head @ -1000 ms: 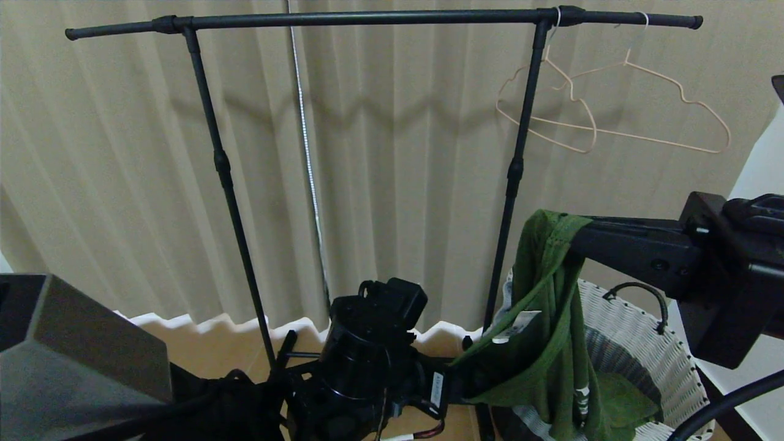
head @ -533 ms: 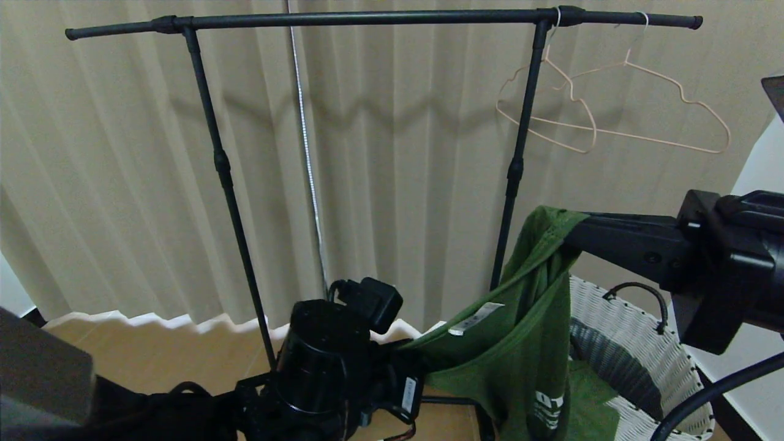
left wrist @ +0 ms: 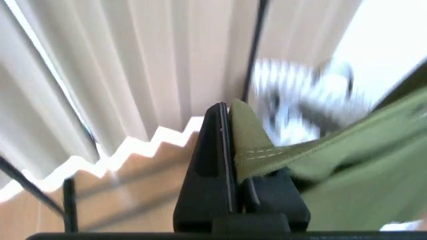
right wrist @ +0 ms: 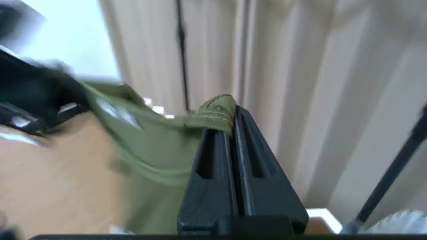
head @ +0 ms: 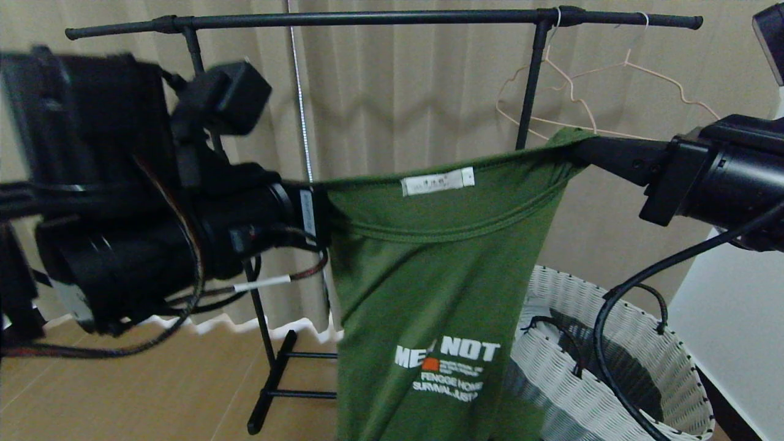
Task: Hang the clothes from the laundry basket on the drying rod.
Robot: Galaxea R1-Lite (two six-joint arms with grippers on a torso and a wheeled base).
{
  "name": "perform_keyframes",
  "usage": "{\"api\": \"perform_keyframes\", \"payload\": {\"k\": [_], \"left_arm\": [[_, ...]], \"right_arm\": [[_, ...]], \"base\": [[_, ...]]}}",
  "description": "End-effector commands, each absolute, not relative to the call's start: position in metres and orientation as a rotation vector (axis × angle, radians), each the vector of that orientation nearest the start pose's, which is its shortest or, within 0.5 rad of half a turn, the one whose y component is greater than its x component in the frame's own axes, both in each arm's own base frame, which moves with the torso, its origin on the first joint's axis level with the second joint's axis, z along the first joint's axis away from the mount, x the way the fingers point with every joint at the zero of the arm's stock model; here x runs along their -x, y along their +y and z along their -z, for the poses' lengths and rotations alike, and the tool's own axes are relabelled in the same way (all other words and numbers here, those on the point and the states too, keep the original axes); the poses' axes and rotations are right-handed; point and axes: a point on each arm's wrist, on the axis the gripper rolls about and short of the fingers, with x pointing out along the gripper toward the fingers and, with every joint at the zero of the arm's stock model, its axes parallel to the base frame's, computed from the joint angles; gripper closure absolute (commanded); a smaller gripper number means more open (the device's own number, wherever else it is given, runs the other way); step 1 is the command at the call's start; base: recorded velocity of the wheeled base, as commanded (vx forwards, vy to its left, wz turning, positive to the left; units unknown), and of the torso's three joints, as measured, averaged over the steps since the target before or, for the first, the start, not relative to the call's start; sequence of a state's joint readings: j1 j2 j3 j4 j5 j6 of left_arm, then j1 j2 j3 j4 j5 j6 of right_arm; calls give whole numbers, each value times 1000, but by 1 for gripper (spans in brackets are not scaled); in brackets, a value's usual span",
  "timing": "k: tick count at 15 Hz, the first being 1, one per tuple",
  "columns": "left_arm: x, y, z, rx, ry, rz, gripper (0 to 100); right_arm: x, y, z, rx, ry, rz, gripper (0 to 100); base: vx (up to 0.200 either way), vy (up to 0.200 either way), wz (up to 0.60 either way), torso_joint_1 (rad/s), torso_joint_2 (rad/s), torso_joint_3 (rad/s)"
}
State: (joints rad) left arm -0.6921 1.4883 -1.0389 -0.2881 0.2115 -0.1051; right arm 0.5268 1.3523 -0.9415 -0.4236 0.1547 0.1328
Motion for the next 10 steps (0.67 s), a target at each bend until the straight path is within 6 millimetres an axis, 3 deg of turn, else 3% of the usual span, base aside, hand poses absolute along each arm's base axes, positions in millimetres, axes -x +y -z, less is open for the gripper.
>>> {"api": "perform_keyframes", "payload": {"k": [1,4,7,10], "left_arm": [[-199,-147,-338,60,111,438,100],[-207,-153,-347,46,142,436,100],[-216,-156,-332,21,193,420,100],[-214,-155,-330,-18,196,425,100]], "right_arm": [[-216,114,-290,-120,29,-624,100],[-228,112,-293,-116,4,-598,100],[-229,112,-297,-119,-28,-599,100],[-229,112,-297,-120,-34,-598,100]], "base": [[0,0,0,0,0,0],[0,0,0,0,0,0],[0,0,0,0,0,0],[0,0,0,0,0,0]]}}
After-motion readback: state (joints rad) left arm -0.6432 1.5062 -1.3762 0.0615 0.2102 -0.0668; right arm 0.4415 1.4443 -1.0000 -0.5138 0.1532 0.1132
